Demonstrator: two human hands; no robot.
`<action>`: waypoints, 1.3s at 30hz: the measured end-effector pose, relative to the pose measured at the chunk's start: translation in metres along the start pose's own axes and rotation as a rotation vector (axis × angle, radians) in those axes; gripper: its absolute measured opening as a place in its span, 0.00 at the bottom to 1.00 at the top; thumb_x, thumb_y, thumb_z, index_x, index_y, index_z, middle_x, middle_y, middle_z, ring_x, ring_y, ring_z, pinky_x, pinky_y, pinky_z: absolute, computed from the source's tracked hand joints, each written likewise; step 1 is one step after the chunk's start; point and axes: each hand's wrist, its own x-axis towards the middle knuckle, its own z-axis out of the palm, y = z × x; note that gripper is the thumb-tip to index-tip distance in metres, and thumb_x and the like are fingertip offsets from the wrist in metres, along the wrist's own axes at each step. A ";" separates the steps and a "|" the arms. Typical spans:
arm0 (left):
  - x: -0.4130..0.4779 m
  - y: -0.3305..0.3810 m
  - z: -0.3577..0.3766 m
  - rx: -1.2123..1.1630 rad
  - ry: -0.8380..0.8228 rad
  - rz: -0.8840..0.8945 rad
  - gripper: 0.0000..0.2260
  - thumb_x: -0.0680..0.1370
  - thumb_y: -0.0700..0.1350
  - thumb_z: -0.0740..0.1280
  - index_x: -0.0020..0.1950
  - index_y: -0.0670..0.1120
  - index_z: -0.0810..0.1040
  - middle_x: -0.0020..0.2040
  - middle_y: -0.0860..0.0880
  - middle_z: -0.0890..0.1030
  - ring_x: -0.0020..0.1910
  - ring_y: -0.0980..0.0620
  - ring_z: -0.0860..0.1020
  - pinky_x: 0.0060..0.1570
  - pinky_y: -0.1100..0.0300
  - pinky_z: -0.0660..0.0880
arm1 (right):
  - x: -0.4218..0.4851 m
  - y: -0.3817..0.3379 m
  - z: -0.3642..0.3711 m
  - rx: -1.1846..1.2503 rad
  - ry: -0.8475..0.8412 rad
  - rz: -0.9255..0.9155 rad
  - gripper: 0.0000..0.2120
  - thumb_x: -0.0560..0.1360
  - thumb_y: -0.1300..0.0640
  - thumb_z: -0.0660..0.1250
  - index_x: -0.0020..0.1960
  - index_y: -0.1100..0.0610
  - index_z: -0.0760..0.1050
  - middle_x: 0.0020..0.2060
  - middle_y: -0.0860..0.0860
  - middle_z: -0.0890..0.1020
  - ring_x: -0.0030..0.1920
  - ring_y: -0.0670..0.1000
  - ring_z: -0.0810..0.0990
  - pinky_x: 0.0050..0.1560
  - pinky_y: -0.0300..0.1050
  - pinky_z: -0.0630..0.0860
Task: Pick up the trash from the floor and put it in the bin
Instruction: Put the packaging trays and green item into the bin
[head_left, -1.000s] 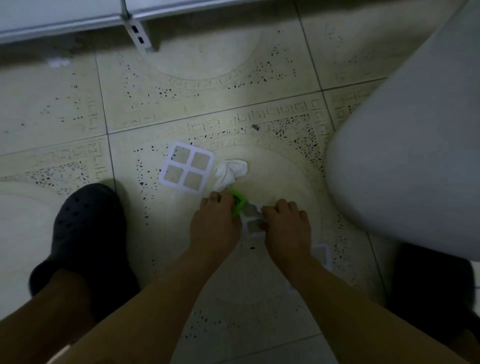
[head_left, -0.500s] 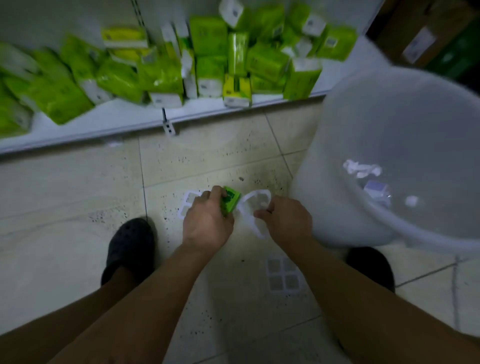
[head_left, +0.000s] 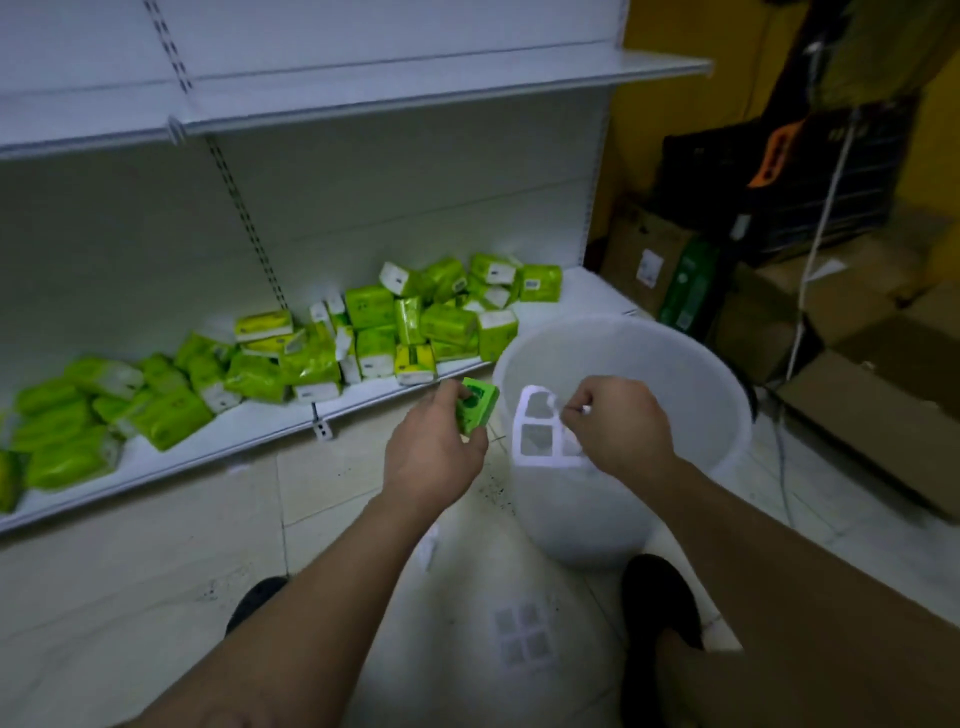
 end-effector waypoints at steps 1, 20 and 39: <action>0.002 0.013 0.006 -0.003 -0.015 0.011 0.17 0.74 0.52 0.66 0.60 0.52 0.69 0.56 0.49 0.79 0.50 0.45 0.78 0.42 0.54 0.74 | 0.002 0.012 -0.009 0.005 0.016 0.027 0.08 0.72 0.49 0.67 0.37 0.52 0.78 0.35 0.51 0.81 0.40 0.54 0.79 0.41 0.44 0.75; 0.037 0.050 0.115 0.132 -0.300 0.045 0.25 0.73 0.54 0.67 0.69 0.52 0.67 0.68 0.47 0.72 0.65 0.44 0.72 0.61 0.49 0.72 | 0.042 0.115 0.007 0.115 -0.205 0.218 0.33 0.72 0.46 0.69 0.73 0.54 0.63 0.68 0.58 0.69 0.65 0.59 0.71 0.65 0.50 0.69; -0.052 -0.131 0.046 0.218 -0.449 -0.357 0.25 0.75 0.53 0.66 0.71 0.49 0.66 0.67 0.46 0.73 0.65 0.44 0.71 0.61 0.48 0.71 | -0.049 -0.021 0.135 -0.102 -0.664 -0.116 0.27 0.73 0.51 0.67 0.71 0.53 0.65 0.68 0.55 0.69 0.66 0.56 0.71 0.65 0.49 0.68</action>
